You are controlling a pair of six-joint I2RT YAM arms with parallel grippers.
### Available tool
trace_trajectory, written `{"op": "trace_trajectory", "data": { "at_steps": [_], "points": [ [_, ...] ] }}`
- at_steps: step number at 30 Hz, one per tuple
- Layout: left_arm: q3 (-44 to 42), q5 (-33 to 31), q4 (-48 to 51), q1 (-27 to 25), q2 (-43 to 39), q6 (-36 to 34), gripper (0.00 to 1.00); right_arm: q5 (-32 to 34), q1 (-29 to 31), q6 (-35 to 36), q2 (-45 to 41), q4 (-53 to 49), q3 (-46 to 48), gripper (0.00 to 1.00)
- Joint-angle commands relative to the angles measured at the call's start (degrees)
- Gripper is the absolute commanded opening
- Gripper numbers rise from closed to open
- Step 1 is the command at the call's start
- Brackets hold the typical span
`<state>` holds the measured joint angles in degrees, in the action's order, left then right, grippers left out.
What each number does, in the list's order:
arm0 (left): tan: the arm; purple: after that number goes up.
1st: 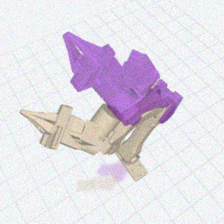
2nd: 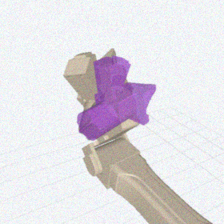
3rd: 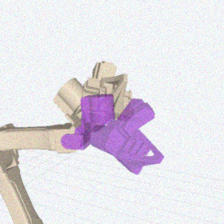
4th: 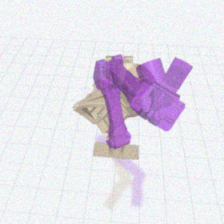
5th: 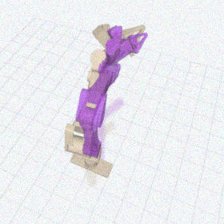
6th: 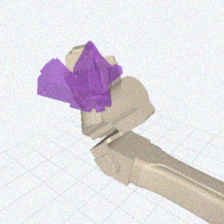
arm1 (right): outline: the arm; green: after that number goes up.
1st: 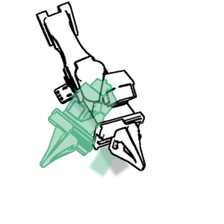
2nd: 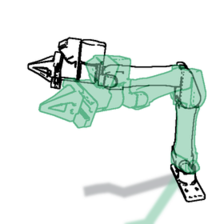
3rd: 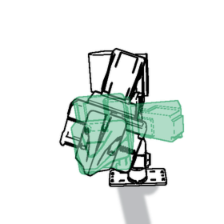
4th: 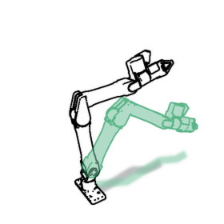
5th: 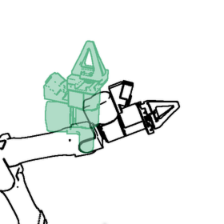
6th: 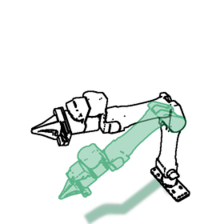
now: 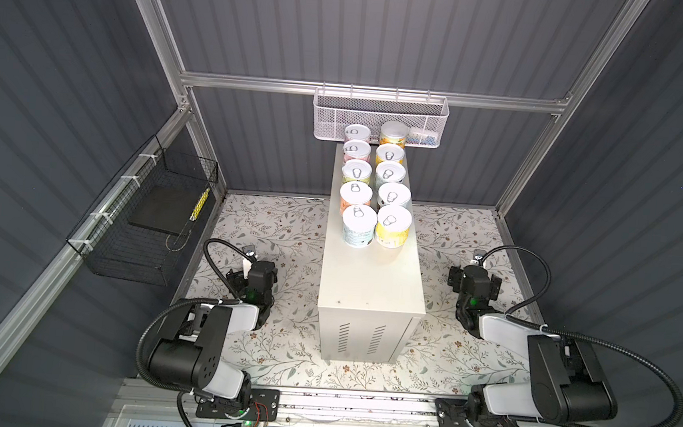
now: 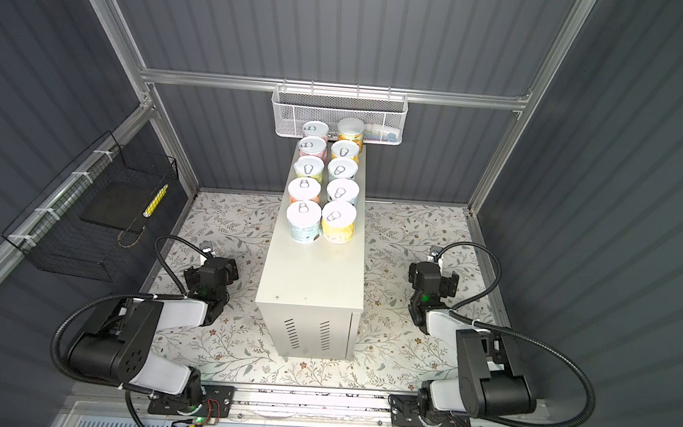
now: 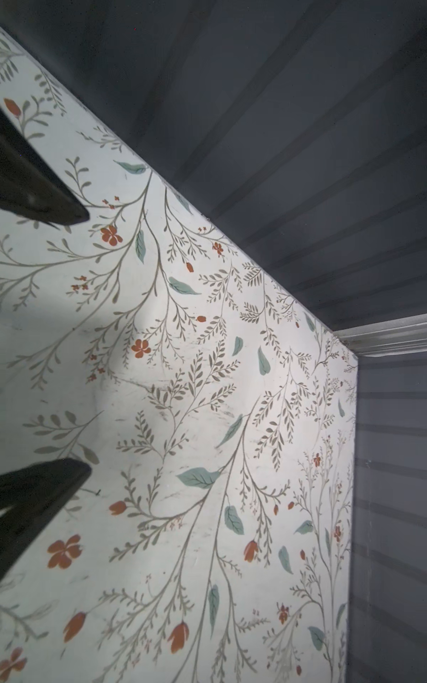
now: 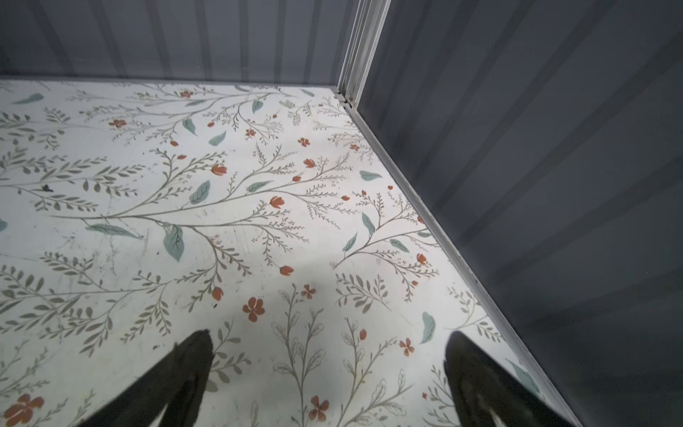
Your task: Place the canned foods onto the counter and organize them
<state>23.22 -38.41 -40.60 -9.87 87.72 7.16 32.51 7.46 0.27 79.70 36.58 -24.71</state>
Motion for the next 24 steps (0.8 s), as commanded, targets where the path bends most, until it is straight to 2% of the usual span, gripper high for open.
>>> {"op": "trace_trajectory", "data": {
  "at_steps": [1, 3, 5, 8, 10, 12, 16, 18, 20, 22, 24],
  "points": [
    [3.2, 5.0, -8.6, 0.9, 6.0, -4.3, 1.0, -4.0, -1.5, 0.6, -1.8, 6.7, 1.7, 0.99],
    [4.1, 10.2, -11.6, 0.8, 9.4, -8.0, 0.99, -9.5, -3.8, -0.3, -2.9, 5.6, 2.0, 0.99],
    [4.7, 12.3, -8.2, 1.6, 8.5, -6.4, 1.0, -17.1, -6.9, -1.2, -3.1, 1.2, 0.3, 0.99],
    [2.4, 14.5, -16.3, 2.7, 11.5, -7.0, 1.0, -21.4, -9.5, -3.2, -0.6, -4.3, -3.8, 0.99],
    [3.3, 14.7, -11.7, 2.8, 10.3, -6.0, 0.99, -24.2, -9.5, -2.3, 0.1, -5.6, -4.8, 0.99],
    [2.8, 14.8, -14.4, 2.9, 11.1, -6.4, 1.0, -25.3, -9.3, -2.5, -0.9, -1.6, -2.5, 0.99],
    [2.9, 14.7, -13.7, 2.9, 10.8, -6.3, 0.99, -24.9, -9.2, -3.3, -2.1, 19.3, 8.8, 0.99],
    [2.9, 14.7, -13.3, 2.9, 10.6, -6.2, 1.0, -24.8, -9.2, -3.4, 1.0, 26.6, 11.1, 0.99],
    [2.9, 14.8, -13.4, 3.0, 10.6, -6.2, 1.0, -25.3, -8.9, -2.8, 5.0, 27.5, 9.3, 0.99],
    [2.9, 14.8, -13.4, 2.9, 10.6, -6.2, 1.0, -25.7, -8.9, -3.1, 2.8, 18.4, 6.7, 0.99],
    [2.9, 14.8, -13.5, 2.9, 10.7, -6.2, 1.0, -26.3, -9.0, -2.8, 4.6, 22.0, 6.8, 0.99]
  ]
}}
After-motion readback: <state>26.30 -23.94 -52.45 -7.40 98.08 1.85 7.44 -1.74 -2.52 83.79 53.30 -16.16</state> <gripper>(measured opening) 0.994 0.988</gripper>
